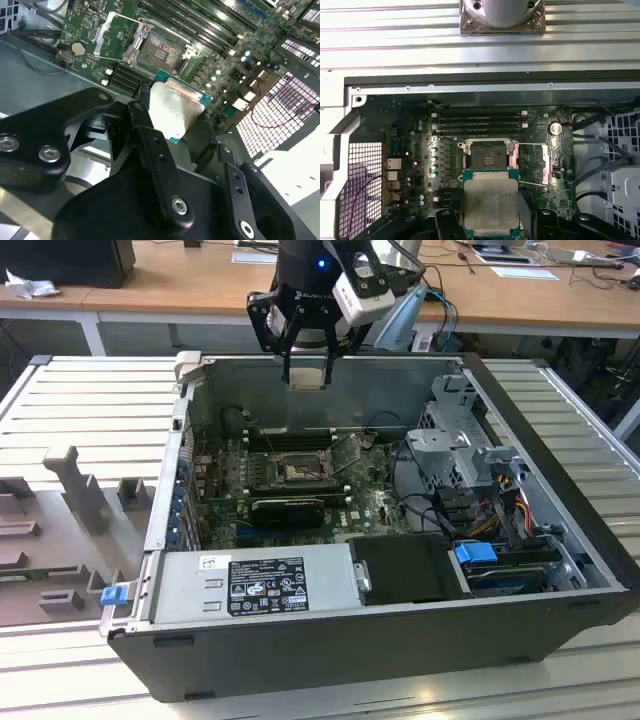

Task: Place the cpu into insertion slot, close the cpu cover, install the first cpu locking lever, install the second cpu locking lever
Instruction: 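Place the cpu into insertion slot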

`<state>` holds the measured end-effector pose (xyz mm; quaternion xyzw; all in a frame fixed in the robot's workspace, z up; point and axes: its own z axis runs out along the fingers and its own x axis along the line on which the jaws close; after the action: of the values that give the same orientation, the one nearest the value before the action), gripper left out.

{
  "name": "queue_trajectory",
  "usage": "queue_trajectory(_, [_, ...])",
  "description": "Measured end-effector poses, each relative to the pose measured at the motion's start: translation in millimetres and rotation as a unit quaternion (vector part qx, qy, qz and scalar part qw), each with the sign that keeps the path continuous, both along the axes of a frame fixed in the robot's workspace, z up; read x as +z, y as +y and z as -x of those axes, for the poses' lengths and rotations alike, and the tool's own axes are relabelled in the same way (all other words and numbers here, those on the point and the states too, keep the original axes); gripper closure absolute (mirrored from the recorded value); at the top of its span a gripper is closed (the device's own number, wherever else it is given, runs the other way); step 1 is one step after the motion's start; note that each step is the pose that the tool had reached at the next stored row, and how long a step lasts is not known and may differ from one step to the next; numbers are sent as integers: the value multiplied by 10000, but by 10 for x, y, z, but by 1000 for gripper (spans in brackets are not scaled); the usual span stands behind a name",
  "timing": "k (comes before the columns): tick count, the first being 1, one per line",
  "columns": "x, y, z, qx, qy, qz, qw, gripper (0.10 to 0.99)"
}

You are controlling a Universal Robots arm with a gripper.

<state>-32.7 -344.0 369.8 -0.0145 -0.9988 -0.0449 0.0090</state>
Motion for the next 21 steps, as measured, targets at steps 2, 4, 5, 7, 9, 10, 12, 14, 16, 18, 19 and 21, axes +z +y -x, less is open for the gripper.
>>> queue_trajectory(2, [0,0,0,-95,0,0,10000,553])
queue_trajectory(4, [0,0,0,-124,0,0,9999,553])
queue_trajectory(5, [0,0,0,-141,0,0,9999,553])
queue_trajectory(7, [0,0,0,-209,0,1,9998,553])
queue_trajectory(9, [-4,0,0,-215,0,1,9998,553])
queue_trajectory(10, [-9,0,0,-215,0,0,9998,553])
queue_trajectory(12, [-17,0,0,-215,0,0,9998,553])
queue_trajectory(14, [-19,0,0,-216,1,1,9998,553])
queue_trajectory(16, [-20,0,0,-228,0,1,9997,553])
queue_trajectory(18, [-21,0,0,-279,0,0,9996,553])
queue_trajectory(19, [-21,0,0,-301,0,0,9995,553])
queue_trajectory(21, [-21,0,0,-329,0,0,9995,553])
